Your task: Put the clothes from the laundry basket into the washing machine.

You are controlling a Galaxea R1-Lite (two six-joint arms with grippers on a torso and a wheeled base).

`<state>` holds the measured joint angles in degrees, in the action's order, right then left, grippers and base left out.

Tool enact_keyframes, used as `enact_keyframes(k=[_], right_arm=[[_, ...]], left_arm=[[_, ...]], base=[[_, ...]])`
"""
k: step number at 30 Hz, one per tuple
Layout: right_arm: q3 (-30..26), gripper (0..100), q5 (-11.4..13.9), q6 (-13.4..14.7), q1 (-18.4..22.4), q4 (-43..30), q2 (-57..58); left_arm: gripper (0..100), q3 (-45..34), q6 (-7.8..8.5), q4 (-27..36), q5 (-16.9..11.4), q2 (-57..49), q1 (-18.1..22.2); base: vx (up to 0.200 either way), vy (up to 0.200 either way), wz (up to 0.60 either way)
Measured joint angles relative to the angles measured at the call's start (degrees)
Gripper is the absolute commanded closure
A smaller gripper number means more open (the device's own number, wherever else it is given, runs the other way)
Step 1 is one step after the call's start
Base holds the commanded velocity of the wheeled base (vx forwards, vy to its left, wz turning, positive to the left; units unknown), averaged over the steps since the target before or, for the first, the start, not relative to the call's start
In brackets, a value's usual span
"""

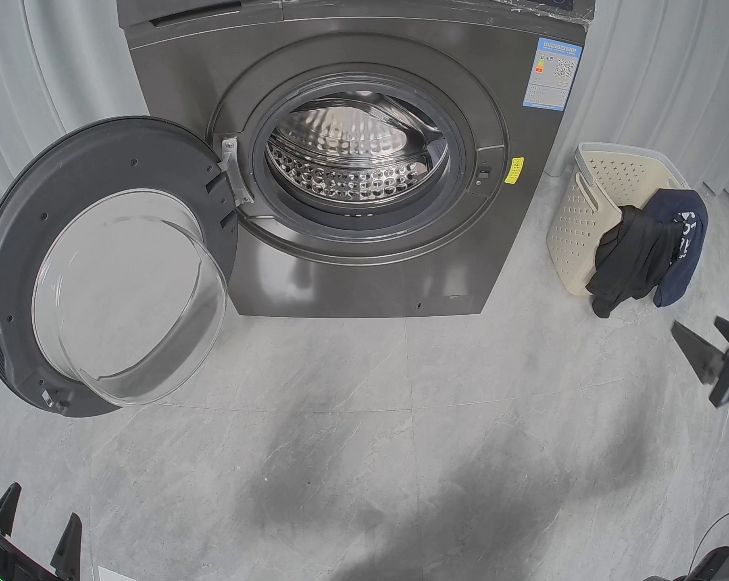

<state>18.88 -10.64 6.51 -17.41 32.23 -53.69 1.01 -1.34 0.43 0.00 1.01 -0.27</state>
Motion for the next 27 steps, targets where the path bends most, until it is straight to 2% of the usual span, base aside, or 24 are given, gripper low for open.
enact_keyframes(k=[6, 9, 15, 19, 23, 27], right_arm=[[-13.5, 0, 1.3, -1.7, 7.5, -2.6, 16.4], [-16.3, 0, 2.6, -2.5, 10.5, -6.9, 23.8], [-17.7, 0, 6.2, -4.2, 15.5, -19.1, 37.2], [-17.8, 0, 7.8, -4.5, 17.2, -26.0, 44.9], [-17.9, 0, 8.4, -4.4, 17.5, -27.9, 49.6], [-17.9, 0, 8.0, -4.7, 17.6, -28.0, 51.5]], left_arm=[[0, 0.0, -0.02, 0.0, 0.0, 0.0, 0.0], [0, 0.0, -0.02, 0.0, 0.0, 0.0, 0.0], [0, 0.0, -0.05, 0.0, 0.0, 0.0, 0.0], [0, 0.0, -0.05, 0.0, 0.1, 0.0, 0.0], [0, 0.0, 0.00, 0.0, 0.1, 0.0, 0.0], [0, 0.0, -0.05, 0.0, 0.1, 0.0, 0.0]], base=[[0.000, 0.000, 0.00], [0.000, 0.000, 0.00], [0.000, 0.000, 0.00], [0.000, 0.000, 0.00], [0.000, 0.000, 0.00], [0.000, 0.000, 0.00]])
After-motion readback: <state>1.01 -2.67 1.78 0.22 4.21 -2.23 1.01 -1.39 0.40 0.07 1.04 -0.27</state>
